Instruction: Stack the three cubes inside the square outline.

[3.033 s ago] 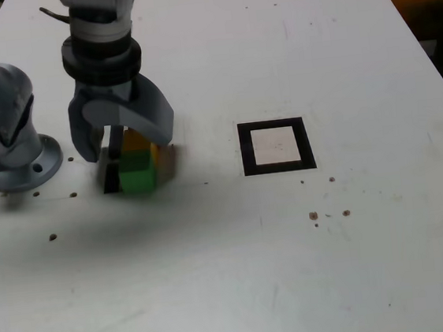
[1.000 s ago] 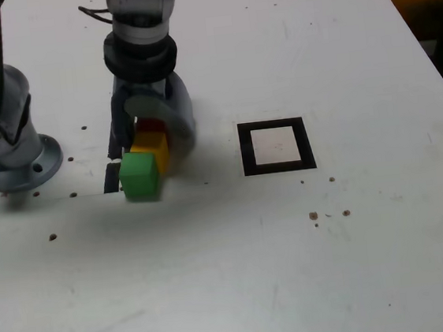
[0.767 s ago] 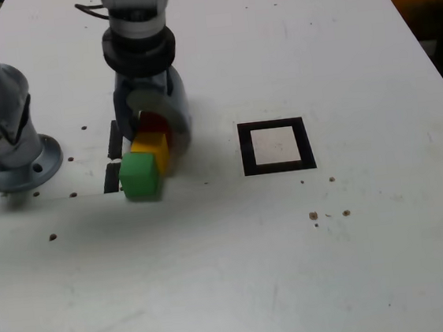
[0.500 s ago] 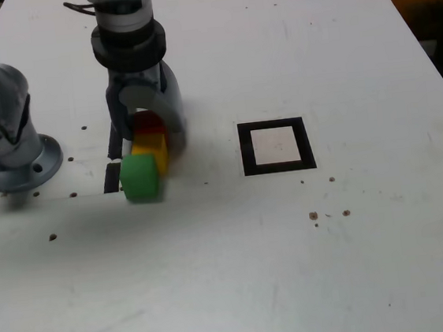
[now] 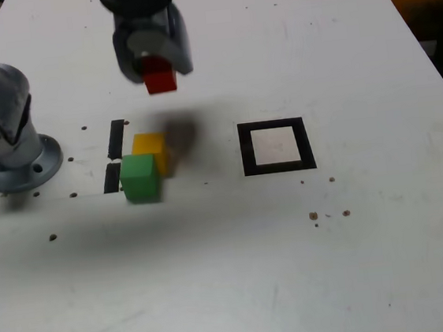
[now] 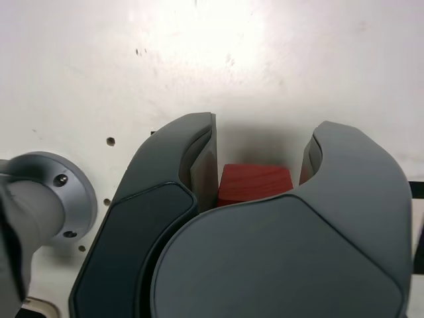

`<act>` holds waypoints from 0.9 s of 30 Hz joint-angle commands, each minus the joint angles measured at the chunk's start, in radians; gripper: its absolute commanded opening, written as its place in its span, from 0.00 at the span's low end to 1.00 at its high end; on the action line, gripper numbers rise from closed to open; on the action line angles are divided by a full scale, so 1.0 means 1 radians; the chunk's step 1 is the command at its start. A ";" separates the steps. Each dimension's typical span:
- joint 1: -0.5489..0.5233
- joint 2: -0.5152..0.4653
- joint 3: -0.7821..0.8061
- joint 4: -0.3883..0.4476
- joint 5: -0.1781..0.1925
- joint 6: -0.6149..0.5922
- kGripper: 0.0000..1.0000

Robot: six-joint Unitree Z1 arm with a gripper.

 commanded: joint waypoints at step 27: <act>-0.140 0.433 -0.396 0.010 -0.126 -0.074 0.14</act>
